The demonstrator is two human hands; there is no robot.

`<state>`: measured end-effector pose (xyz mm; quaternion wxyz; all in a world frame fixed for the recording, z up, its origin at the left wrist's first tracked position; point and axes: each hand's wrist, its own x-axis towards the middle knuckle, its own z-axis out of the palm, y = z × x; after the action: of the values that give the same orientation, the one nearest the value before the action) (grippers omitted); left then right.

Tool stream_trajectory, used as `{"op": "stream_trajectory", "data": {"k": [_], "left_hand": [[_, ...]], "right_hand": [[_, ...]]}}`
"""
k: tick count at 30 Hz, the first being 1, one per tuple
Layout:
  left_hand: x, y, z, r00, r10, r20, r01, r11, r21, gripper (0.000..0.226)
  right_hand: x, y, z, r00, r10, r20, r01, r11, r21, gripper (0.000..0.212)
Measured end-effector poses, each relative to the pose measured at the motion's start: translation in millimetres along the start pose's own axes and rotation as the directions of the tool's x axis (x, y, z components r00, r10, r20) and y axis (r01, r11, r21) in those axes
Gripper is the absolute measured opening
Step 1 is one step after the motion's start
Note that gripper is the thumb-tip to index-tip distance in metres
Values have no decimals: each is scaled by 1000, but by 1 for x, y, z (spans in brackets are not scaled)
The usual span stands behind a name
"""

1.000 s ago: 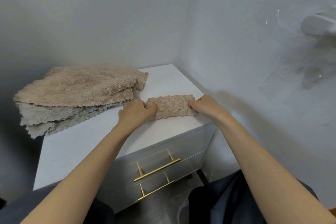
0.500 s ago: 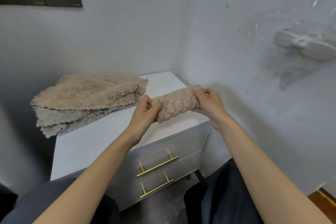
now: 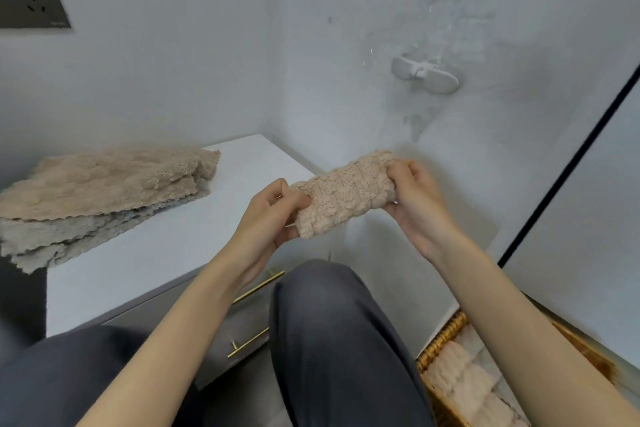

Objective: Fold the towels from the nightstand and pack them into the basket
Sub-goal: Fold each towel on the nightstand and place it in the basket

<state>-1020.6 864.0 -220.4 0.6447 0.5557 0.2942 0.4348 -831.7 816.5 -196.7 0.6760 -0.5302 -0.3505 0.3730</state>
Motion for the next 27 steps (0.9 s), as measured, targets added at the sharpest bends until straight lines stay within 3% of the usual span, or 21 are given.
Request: {"op": "stream_trajectory", "data": {"k": [5,9,14,21,27], "left_hand": [[-13,-4,34,985,-84,152,82,996,15,39],[-25,-11,61,925,-199,324,169,978,118,26],[-36,-27,106,845,-332,420,243,937,252,24],[-32,-83,183,777,-521,353,388,839,382,31],[-35,-144,224,683,-655,322,563,754,339,29]], "right_hand": [[-30,-7,-45,997,-8,-72,4,998,-58,6],[-52,-8,-86,990,-38,-133,26,995,-92,9],[-76,2,-138,982,-30,-189,39,998,43,10],[-98,34,-202,944,133,-301,-20,937,349,31],[-119,81,-247,899,376,-225,-237,850,471,47]]}}
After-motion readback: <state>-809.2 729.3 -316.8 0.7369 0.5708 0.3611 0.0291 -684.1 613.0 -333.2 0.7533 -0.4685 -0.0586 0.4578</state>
